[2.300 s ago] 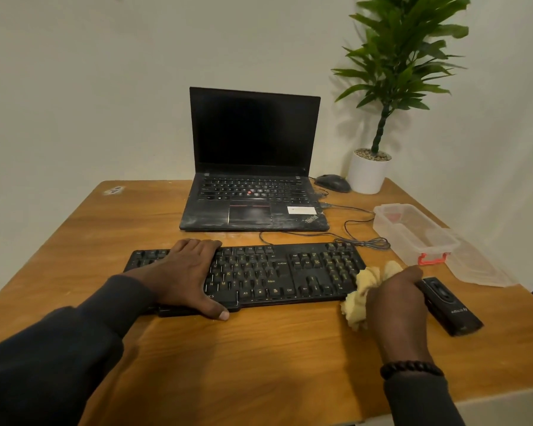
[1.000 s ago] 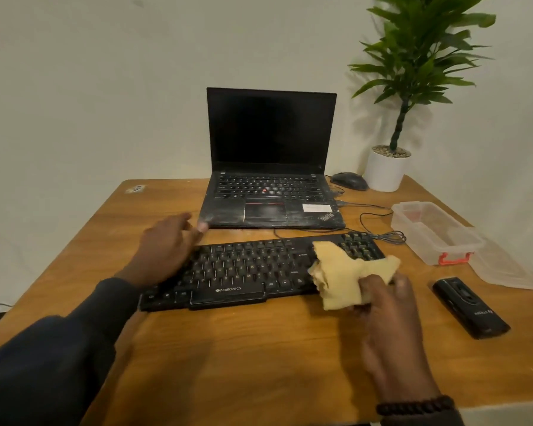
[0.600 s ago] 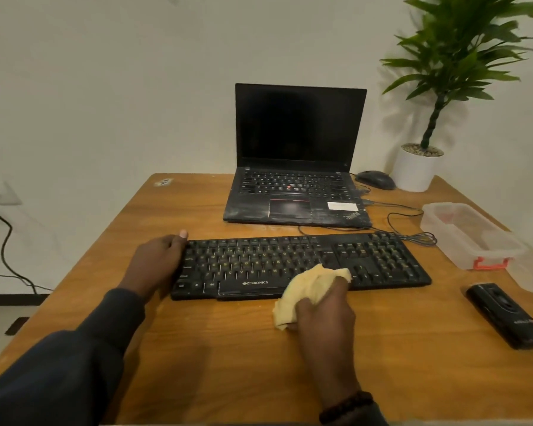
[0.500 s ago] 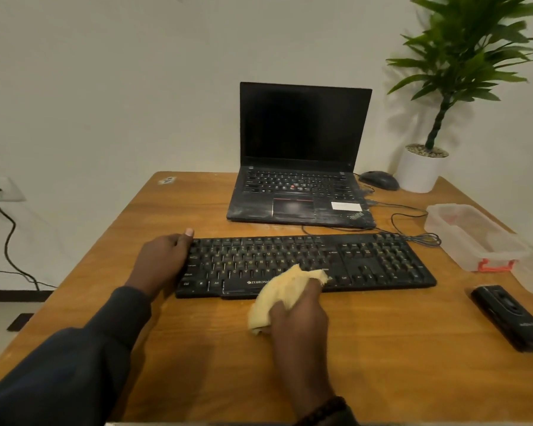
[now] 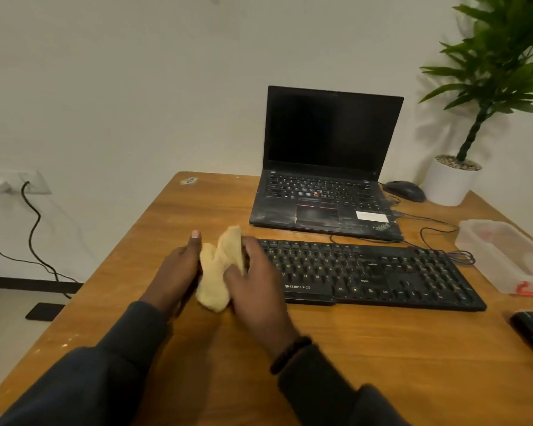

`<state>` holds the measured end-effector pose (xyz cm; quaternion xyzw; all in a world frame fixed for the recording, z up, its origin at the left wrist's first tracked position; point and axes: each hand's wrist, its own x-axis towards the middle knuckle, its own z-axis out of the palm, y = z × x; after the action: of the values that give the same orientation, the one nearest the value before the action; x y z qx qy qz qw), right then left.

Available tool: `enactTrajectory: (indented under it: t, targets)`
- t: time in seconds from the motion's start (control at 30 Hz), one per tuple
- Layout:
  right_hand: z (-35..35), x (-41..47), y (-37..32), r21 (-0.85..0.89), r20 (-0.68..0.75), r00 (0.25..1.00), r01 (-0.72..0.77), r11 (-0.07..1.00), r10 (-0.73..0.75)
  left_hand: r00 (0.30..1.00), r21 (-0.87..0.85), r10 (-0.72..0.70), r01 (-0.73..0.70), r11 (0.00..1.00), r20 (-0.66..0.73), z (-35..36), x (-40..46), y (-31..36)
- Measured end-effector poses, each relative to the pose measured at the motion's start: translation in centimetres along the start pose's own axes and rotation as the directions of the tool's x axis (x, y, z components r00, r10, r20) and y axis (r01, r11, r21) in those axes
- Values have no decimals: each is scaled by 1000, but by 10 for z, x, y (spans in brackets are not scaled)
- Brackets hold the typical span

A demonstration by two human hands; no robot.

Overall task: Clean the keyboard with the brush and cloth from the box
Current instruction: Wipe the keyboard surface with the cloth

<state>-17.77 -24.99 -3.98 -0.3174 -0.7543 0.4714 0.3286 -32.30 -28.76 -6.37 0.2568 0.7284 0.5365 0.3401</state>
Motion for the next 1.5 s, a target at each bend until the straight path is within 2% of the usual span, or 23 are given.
enactTrajectory:
  t: [0.07, 0.13, 0.2, 0.23, 0.3, 0.37, 0.4, 0.47, 0.53, 0.6, 0.73, 0.8, 0.87, 0.93, 1.0, 1.07, 1.13, 1.2, 1.27, 1.33, 1.43, 1.5]
  targets:
    - [-13, 27, -8, 49, 33, 995, 88, 995, -90, 997, -147, 18, -29, 989, -72, 2, -3, -7]
    - [-18, 60, -13, -188, 20, 956, 292, 938, -294, 967, -213, 55, -110, 971, -248, 8, -9, -16]
    - [-15, 91, -13, -455, 133, 871, 478, 751, -474, 914, -125, 116, -177, 976, -389, 14, -18, -23]
    - [-11, 102, -9, -519, 249, 833, 546, 658, -494, 892, -14, 179, -203, 979, -415, 18, -26, -22]
    - [-5, 118, 0, -602, 520, 778, 626, 495, -351, 884, 172, 281, -231, 957, -373, 26, -34, -23]
    - [-2, 128, 10, -607, 722, 674, 726, 322, -158, 917, 308, 286, -197, 931, -279, 33, -38, -23]
    - [-4, 130, 12, -573, 761, 642, 734, 364, -98, 937, 354, 258, -164, 921, -236, 35, -39, -22]
    - [-9, 136, 11, -478, 809, 586, 694, 539, -36, 956, 379, 222, -137, 915, -192, 38, -38, -18]
    - [-14, 141, 8, -442, 830, 557, 685, 579, -25, 954, 436, 244, -147, 888, -174, 42, -37, -15]
    - [-17, 147, 12, -483, 788, 615, 653, 583, -36, 948, 534, 283, -164, 829, -148, 47, -40, -10]
    - [-25, 160, 34, -613, 546, 832, 474, 632, -94, 956, 590, 280, -175, 788, -91, 56, -43, -5]
    - [-32, 161, 40, -614, 485, 869, 417, 670, -97, 962, 614, 263, -165, 772, -72, 55, -42, -6]
    - [-46, 158, 40, -543, 373, 922, 308, 781, -104, 967, 619, 244, -152, 770, -67, 53, -39, -8]
    - [-69, 152, 36, -309, 180, 982, 106, 945, -51, 971, 615, 230, -140, 776, -70, 51, -38, -6]
    - [-100, 140, 30, 54, 28, 996, -89, 995, 88, 961, 645, 264, -148, 750, -86, 54, -36, 0]
    - [-127, 121, 28, 425, 24, 954, -279, 861, 298, 934, 679, 338, -173, 714, -118, 63, -34, 5]
    - [-151, 102, 31, 556, 75, 908, -381, 739, 411, 896, 687, 419, -214, 694, -144, 75, -30, 14]
    - [-171, 83, 36, 503, 74, 901, -405, 764, 428, 877, 679, 460, -253, 689, -140, 91, -27, 24]
    - [-191, 65, 37, 296, 18, 925, -367, 882, 378, 869, 673, 484, -297, 677, -104, 105, -26, 31]
    - [-214, 47, 29, 69, -53, 969, -239, 969, 243, 861, 672, 505, -339, 659, -61, 120, -28, 36]
    - [-241, 21, 16, -8, -170, 981, -91, 996, 88, 854, 663, 520, -389, 640, 0, 141, -32, 37]
    - [-258, 6, 16, -107, -255, 963, -113, 988, 83, 838, 660, 544, -433, 614, 45, 154, -35, 38]
